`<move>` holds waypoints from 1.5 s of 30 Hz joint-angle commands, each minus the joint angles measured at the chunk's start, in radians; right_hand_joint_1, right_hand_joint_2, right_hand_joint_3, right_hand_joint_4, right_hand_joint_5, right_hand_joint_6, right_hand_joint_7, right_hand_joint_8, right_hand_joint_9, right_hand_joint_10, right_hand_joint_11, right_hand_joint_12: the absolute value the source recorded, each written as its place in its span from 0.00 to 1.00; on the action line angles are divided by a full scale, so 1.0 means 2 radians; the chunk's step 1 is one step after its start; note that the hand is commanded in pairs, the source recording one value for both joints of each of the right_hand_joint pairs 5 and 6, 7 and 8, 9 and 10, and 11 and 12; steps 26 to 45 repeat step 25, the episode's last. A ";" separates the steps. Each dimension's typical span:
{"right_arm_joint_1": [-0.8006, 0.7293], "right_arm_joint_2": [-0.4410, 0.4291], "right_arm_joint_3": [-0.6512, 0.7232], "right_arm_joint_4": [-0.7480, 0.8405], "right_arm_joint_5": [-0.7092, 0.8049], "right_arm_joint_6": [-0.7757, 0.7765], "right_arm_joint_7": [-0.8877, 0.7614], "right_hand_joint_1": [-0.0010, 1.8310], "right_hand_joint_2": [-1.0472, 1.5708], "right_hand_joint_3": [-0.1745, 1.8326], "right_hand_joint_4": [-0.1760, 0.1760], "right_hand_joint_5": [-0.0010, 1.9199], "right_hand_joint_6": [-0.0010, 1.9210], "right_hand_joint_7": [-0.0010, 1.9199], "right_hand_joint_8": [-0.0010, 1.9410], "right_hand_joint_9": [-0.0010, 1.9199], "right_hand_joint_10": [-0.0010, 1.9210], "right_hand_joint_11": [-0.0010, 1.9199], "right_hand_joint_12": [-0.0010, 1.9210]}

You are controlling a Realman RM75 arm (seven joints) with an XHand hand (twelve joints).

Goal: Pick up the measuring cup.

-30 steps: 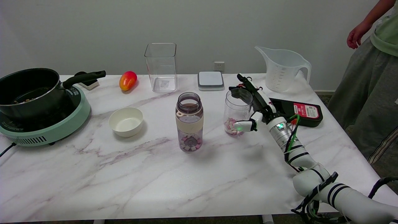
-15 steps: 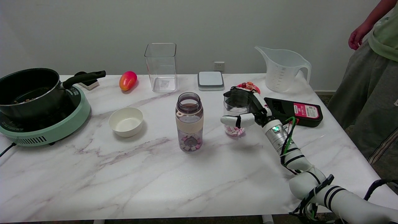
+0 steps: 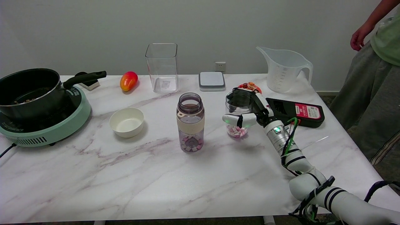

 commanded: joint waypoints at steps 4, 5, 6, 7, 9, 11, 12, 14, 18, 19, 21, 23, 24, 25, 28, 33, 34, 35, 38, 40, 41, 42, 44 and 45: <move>0.010 0.021 0.029 0.059 0.004 -0.007 -0.071 0.70 0.86 0.33 0.50 0.79 0.79 0.83 0.82 0.80 0.80 0.65 0.65; 0.011 0.026 0.029 0.067 0.004 -0.011 -0.076 0.70 0.87 0.33 0.50 0.80 0.80 0.84 0.83 0.80 0.80 0.65 0.65; 0.012 0.034 0.029 0.079 0.004 -0.019 -0.080 0.70 0.87 0.33 0.50 0.81 0.81 0.84 0.83 0.80 0.80 0.66 0.65; 0.014 0.046 0.029 0.093 0.004 -0.028 -0.083 0.71 0.87 0.34 0.50 0.82 0.82 0.84 0.83 0.80 0.80 0.66 0.66; 0.017 0.064 0.029 0.113 0.004 -0.037 -0.083 0.72 0.85 0.36 0.50 0.81 0.81 0.84 0.83 0.80 0.79 0.65 0.65; 0.020 0.084 0.028 0.132 0.004 -0.047 -0.079 0.74 0.82 0.40 0.50 0.80 0.80 0.83 0.82 0.79 0.79 0.65 0.65; 0.021 0.095 0.027 0.147 0.004 -0.056 -0.079 0.75 0.79 0.43 0.50 0.79 0.79 0.82 0.81 0.78 0.78 0.65 0.65; 0.021 0.113 0.026 0.180 0.002 -0.074 -0.083 0.77 0.74 0.50 0.50 0.77 0.77 0.81 0.80 0.77 0.77 0.64 0.63; 0.012 0.147 0.040 0.238 -0.004 -0.092 -0.079 0.79 0.68 0.58 0.50 0.76 0.76 0.79 0.78 0.75 0.75 0.62 0.62; 0.009 0.153 0.044 0.252 -0.004 -0.098 -0.078 0.79 0.67 0.60 0.50 0.75 0.75 0.79 0.78 0.75 0.75 0.62 0.62; 0.000 0.167 0.056 0.288 -0.006 -0.126 -0.077 0.80 0.65 0.63 0.50 0.75 0.74 0.78 0.77 0.75 0.75 0.61 0.61; -0.007 0.176 0.068 0.327 -0.017 -0.161 -0.081 0.81 0.62 0.68 0.50 0.72 0.72 0.77 0.76 0.73 0.73 0.60 0.60; -0.010 0.180 0.074 0.351 -0.035 -0.186 -0.082 0.81 0.59 0.71 0.50 0.71 0.71 0.76 0.76 0.72 0.72 0.59 0.59; -0.011 0.184 0.077 0.368 -0.052 -0.204 -0.082 0.81 0.58 0.72 0.50 0.71 0.71 0.76 0.75 0.72 0.72 0.59 0.59; -0.011 0.184 0.077 0.368 -0.052 -0.204 -0.082 0.81 0.58 0.72 0.50 0.71 0.71 0.76 0.75 0.72 0.72 0.59 0.59; -0.011 0.184 0.077 0.368 -0.052 -0.204 -0.082 0.81 0.58 0.72 0.50 0.71 0.71 0.76 0.75 0.72 0.72 0.59 0.59; -0.011 0.184 0.077 0.368 -0.052 -0.204 -0.082 0.81 0.58 0.72 0.50 0.71 0.71 0.76 0.75 0.72 0.72 0.59 0.59; -0.011 0.184 0.077 0.368 -0.052 -0.204 -0.082 0.81 0.58 0.72 0.50 0.71 0.71 0.76 0.75 0.72 0.72 0.59 0.59; -0.011 0.184 0.077 0.368 -0.052 -0.204 -0.082 0.81 0.58 0.72 0.50 0.71 0.71 0.76 0.75 0.72 0.72 0.59 0.59; -0.011 0.184 0.077 0.368 -0.052 -0.204 -0.082 0.81 0.58 0.72 0.50 0.71 0.71 0.76 0.75 0.72 0.72 0.59 0.59; -0.011 0.184 0.077 0.368 -0.052 -0.204 -0.082 0.81 0.58 0.72 0.50 0.71 0.71 0.76 0.75 0.72 0.72 0.59 0.59; -0.011 0.184 0.077 0.368 -0.052 -0.204 -0.082 0.81 0.58 0.72 0.50 0.71 0.71 0.76 0.75 0.72 0.72 0.59 0.59; -0.011 0.184 0.077 0.368 -0.052 -0.204 -0.082 0.81 0.58 0.72 0.50 0.71 0.71 0.76 0.75 0.72 0.72 0.59 0.59; -0.011 0.184 0.077 0.368 -0.052 -0.204 -0.082 0.81 0.58 0.72 0.50 0.71 0.71 0.76 0.75 0.72 0.72 0.59 0.59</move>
